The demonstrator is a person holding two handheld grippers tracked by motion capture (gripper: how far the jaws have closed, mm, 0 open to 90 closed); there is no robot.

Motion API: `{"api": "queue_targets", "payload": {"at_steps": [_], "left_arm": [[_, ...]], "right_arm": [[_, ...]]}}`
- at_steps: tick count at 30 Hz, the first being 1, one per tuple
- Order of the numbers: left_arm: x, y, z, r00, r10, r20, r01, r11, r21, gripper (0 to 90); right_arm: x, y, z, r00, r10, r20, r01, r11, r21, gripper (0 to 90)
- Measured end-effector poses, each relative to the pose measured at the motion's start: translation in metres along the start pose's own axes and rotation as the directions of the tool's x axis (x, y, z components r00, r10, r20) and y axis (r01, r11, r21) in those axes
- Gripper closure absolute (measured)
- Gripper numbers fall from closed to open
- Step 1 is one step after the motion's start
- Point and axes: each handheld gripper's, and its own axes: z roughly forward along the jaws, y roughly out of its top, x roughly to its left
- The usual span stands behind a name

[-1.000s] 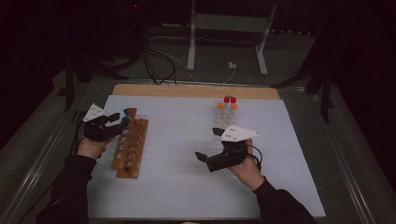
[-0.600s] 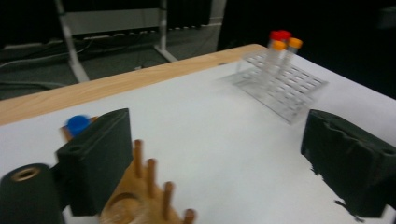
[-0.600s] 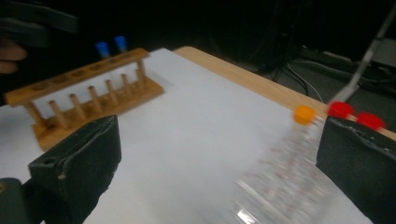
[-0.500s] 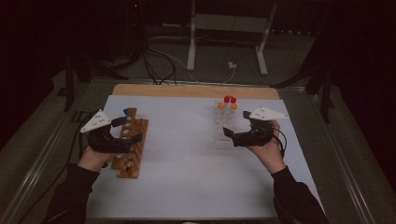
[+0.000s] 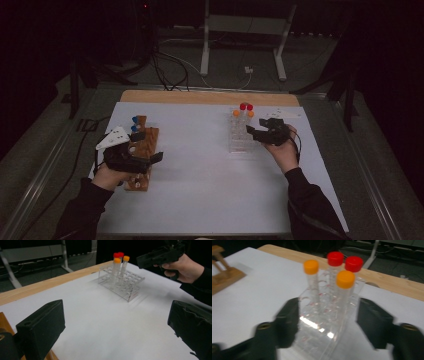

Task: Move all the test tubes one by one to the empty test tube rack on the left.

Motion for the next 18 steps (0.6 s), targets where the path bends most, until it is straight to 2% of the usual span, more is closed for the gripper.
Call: {"api": "queue_targets", "payload": {"at_steps": [3,9,18], "left_arm": [[-0.001,0.000,0.001,0.9999,-0.004,0.009,0.004,1.0000,0.005,2.0],[-0.002,-0.001,0.003,0.9999,0.008,0.006,-0.009,0.9999,0.015,2.0],[0.000,-0.002,0.004,1.0000,0.005,-0.003,-0.005,0.9997,0.024,2.1]], "right_arm": [[-0.005,0.000,0.009,0.9995,0.023,0.020,-0.024,1.000,0.010,48.1],[-0.013,0.003,0.025,0.9980,0.054,0.033,-0.055,0.998,0.028,55.6],[-0.013,0.003,0.038,0.9983,0.048,0.034,-0.050,0.998,0.049,70.0]]}}
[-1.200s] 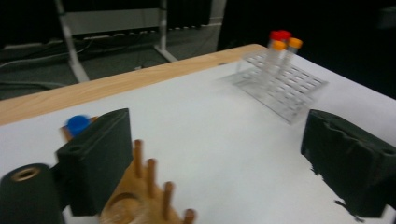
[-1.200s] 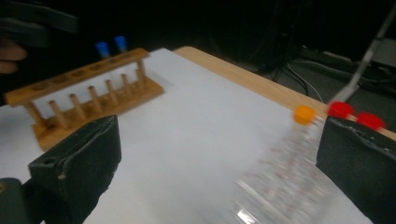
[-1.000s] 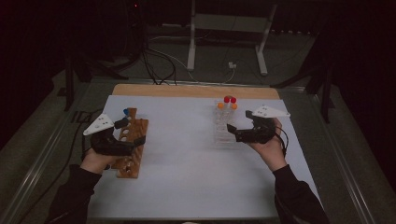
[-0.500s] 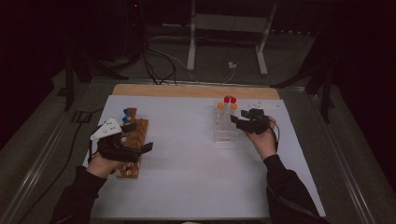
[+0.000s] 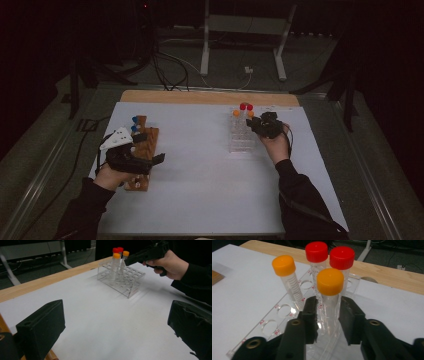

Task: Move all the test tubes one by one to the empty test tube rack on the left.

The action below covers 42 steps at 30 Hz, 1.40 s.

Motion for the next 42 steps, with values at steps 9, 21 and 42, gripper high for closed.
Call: {"api": "queue_targets", "payload": {"at_steps": [9,21,42], "left_arm": [[0.000,0.000,-0.001,1.0000,-0.001,0.002,0.001,1.0000,-0.002,2.1],[-0.002,0.002,-0.001,1.0000,0.004,0.004,-0.004,1.0000,-0.003,2.1],[-0.018,0.010,0.005,0.9981,0.030,0.053,-0.030,0.9995,-0.003,2.1]], "right_arm": [[0.003,0.000,0.001,0.9993,-0.022,0.029,0.023,1.000,-0.011,74.8],[0.010,0.023,-0.033,0.9963,-0.071,0.050,0.075,0.992,-0.101,75.1],[0.078,0.020,-0.070,0.9644,-0.227,-0.135,0.209,0.968,-0.136,75.1]]}}
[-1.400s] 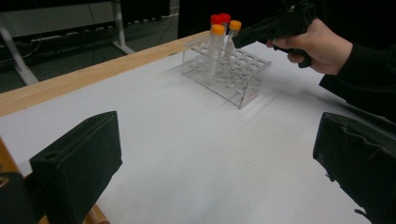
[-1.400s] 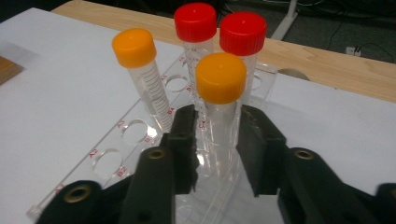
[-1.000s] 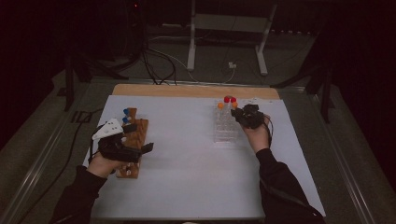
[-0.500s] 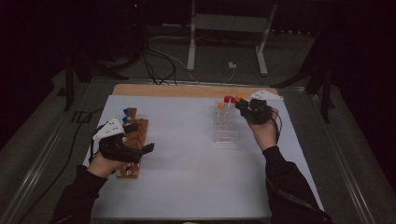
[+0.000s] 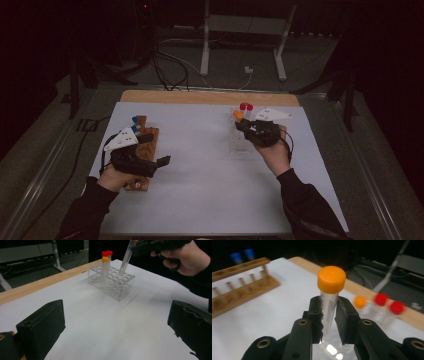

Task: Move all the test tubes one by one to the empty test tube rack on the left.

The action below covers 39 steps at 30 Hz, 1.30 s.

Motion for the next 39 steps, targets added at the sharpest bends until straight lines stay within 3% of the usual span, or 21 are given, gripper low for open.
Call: {"api": "queue_targets", "payload": {"at_steps": [10,25,28,31,39], "left_arm": [[-0.013,0.006,0.011,0.9984,0.009,0.055,-0.009,1.0000,0.001,2.3],[-0.046,0.023,0.035,0.9867,0.048,0.155,-0.048,0.9989,-0.004,9.4],[-0.051,0.023,0.041,0.9819,0.061,0.179,-0.062,0.9981,0.002,17.1],[-0.053,0.020,0.049,0.9817,0.077,0.174,-0.080,0.9967,0.014,26.6],[-0.056,0.015,0.058,0.9814,0.127,0.144,-0.134,0.9903,0.039,55.2]], "right_arm": [[0.044,-0.015,0.012,0.9893,-0.061,-0.132,0.069,0.996,0.053,75.1],[0.098,-0.024,0.014,0.9508,-0.121,-0.285,0.143,0.988,0.060,75.1],[0.105,-0.023,0.013,0.9438,-0.130,-0.304,0.153,0.987,0.051,75.1],[0.109,-0.023,0.012,0.9383,-0.141,-0.316,0.165,0.985,0.052,75.1],[0.111,-0.022,0.010,0.9357,-0.136,-0.325,0.159,0.986,0.045,75.1]]}}
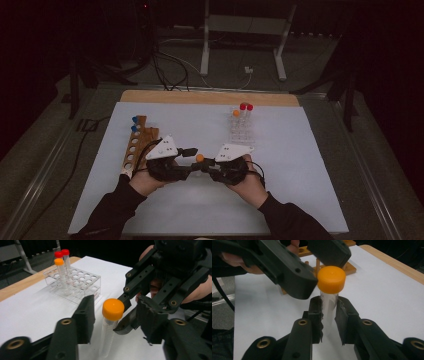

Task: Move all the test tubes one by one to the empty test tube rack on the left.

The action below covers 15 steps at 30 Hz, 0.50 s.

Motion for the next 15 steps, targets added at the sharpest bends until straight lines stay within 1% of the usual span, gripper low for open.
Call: {"api": "queue_targets", "payload": {"at_steps": [4,6,8,10,11,12,13,15], "left_arm": [[0.000,0.000,0.002,0.9999,0.014,-0.005,-0.014,0.9999,0.005,65.4],[0.000,0.000,0.003,0.9999,0.015,0.001,-0.015,0.9999,0.007,69.8],[-0.001,0.000,0.003,0.9996,0.028,-0.009,-0.028,0.9996,0.005,70.7],[0.000,0.001,0.001,0.9996,0.025,-0.010,-0.025,0.9997,-0.001,71.2],[0.001,0.002,0.000,0.9997,0.020,-0.012,-0.020,0.9998,-0.006,71.3],[0.002,0.003,-0.002,0.9996,0.022,-0.015,-0.022,0.9997,-0.008,71.3],[0.003,0.004,-0.003,0.9992,0.030,-0.027,-0.031,0.9995,-0.006,71.3],[0.006,0.006,-0.009,0.9988,0.024,-0.042,-0.025,0.9995,-0.020,71.4]], "right_arm": [[0.001,0.000,0.000,1.0000,0.000,-0.002,0.000,1.000,-0.003,75.1],[0.001,0.001,-0.001,1.0000,-0.001,-0.002,0.001,1.000,-0.005,75.0],[0.002,0.001,-0.001,1.0000,-0.007,-0.002,0.007,1.000,-0.005,74.7],[0.000,0.001,-0.002,1.0000,0.001,-0.008,-0.001,1.000,-0.006,73.8],[0.000,0.002,-0.002,0.9999,0.006,-0.010,-0.006,1.000,-0.006,70.6],[0.000,0.002,-0.002,1.0000,0.007,-0.003,-0.007,1.000,-0.009,69.6],[-0.001,0.002,-0.004,1.0000,0.009,-0.001,-0.009,1.000,-0.011,68.2],[-0.003,0.002,-0.006,0.9998,0.016,0.007,-0.016,1.000,-0.018,62.7]]}}
